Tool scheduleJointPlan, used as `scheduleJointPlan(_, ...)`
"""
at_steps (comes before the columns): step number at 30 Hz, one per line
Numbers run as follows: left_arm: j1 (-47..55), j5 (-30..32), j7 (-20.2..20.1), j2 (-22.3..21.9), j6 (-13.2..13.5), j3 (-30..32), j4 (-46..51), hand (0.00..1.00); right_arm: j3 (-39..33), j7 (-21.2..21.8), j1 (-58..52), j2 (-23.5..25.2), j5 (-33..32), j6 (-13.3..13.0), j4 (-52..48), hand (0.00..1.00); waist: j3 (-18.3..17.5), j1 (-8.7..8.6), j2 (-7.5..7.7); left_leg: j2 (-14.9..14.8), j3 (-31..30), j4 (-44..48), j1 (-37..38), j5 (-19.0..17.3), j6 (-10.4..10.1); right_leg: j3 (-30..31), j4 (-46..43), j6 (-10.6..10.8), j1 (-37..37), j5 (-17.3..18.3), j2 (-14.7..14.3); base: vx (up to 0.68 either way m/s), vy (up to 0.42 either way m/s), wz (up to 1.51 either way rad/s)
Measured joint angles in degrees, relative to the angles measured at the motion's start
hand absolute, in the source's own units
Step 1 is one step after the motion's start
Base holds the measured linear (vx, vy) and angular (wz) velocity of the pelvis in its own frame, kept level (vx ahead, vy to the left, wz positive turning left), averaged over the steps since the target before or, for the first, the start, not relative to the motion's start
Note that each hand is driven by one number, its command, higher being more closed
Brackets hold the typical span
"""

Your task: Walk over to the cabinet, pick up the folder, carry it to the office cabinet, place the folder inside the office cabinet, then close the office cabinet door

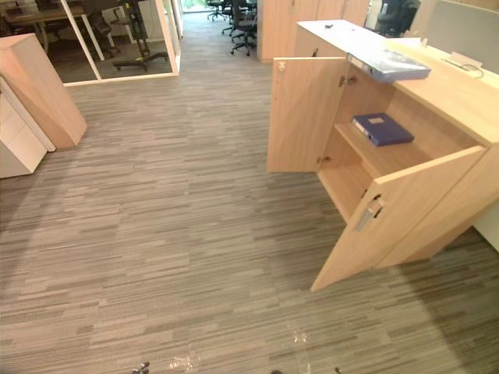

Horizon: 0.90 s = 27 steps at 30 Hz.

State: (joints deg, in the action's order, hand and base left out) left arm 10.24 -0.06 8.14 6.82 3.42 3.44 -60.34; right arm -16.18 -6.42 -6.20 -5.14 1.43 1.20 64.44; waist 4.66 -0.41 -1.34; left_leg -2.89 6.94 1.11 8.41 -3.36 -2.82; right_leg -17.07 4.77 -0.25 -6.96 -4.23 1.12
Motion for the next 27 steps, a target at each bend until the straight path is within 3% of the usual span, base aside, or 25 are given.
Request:
scheduleJointPlan(9, -0.54, -2.41, -1.33, 0.13, 0.59, 0.08, 0.05, 0.00, -0.75, 0.10, 2.67, 0.45, -0.13, -0.22, -0.02, 0.00, 1.52, -0.05, 0.27, 0.00, 0.11, -1.10, 0.75, 0.56, -0.82, -0.13, 0.01, 0.79, -0.16, 0.26, 0.00, -0.01, 0.000, 0.00)
scheduleJointPlan(27, -1.03, 2.89, 1.84, 0.41, 1.76, -0.60, 0.23, 0.00, -0.51, -2.94, 3.20, 1.14, 0.10, -0.78, -0.24, 0.00, 2.21, -0.05, 1.28, -0.01, 0.17, -2.46, 1.70, 1.27, -0.58, -0.42, 0.29, 0.65, -0.40, 0.17, -0.02, -0.01, -0.001, 0.01)
